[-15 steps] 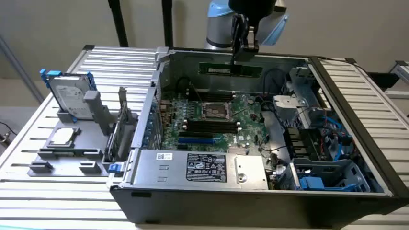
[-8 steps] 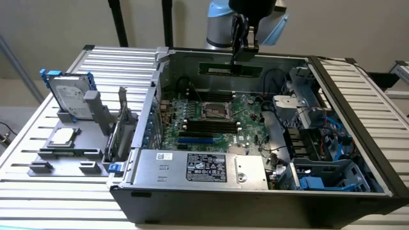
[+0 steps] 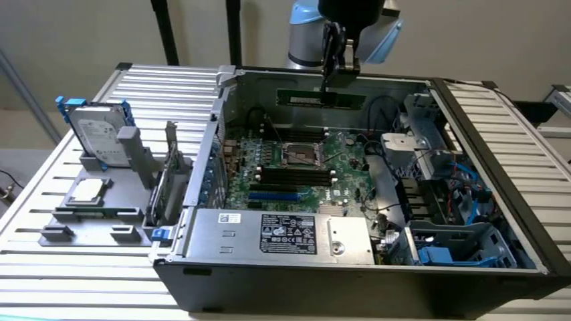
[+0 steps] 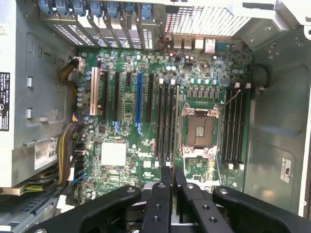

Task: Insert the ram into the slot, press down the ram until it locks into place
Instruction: 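Insert the ram into the slot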

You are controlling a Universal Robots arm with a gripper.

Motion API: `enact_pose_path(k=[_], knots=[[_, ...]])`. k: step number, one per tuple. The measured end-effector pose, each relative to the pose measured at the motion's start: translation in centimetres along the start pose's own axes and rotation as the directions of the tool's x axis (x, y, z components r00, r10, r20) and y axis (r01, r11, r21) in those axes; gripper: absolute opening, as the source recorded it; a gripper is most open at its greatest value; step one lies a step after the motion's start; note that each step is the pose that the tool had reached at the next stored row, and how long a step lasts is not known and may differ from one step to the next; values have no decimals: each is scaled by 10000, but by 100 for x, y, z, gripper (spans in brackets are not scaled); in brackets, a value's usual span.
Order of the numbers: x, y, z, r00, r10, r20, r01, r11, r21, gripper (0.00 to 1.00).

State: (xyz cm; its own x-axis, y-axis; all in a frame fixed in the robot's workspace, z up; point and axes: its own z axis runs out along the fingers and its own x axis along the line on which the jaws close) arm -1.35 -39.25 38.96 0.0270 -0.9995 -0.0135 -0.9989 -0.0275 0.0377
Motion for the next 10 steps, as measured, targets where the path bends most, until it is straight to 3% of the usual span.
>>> enact_pose_path(k=[10], knots=[[0,98,186,10000,2,-11,-2,10000,0,14]])
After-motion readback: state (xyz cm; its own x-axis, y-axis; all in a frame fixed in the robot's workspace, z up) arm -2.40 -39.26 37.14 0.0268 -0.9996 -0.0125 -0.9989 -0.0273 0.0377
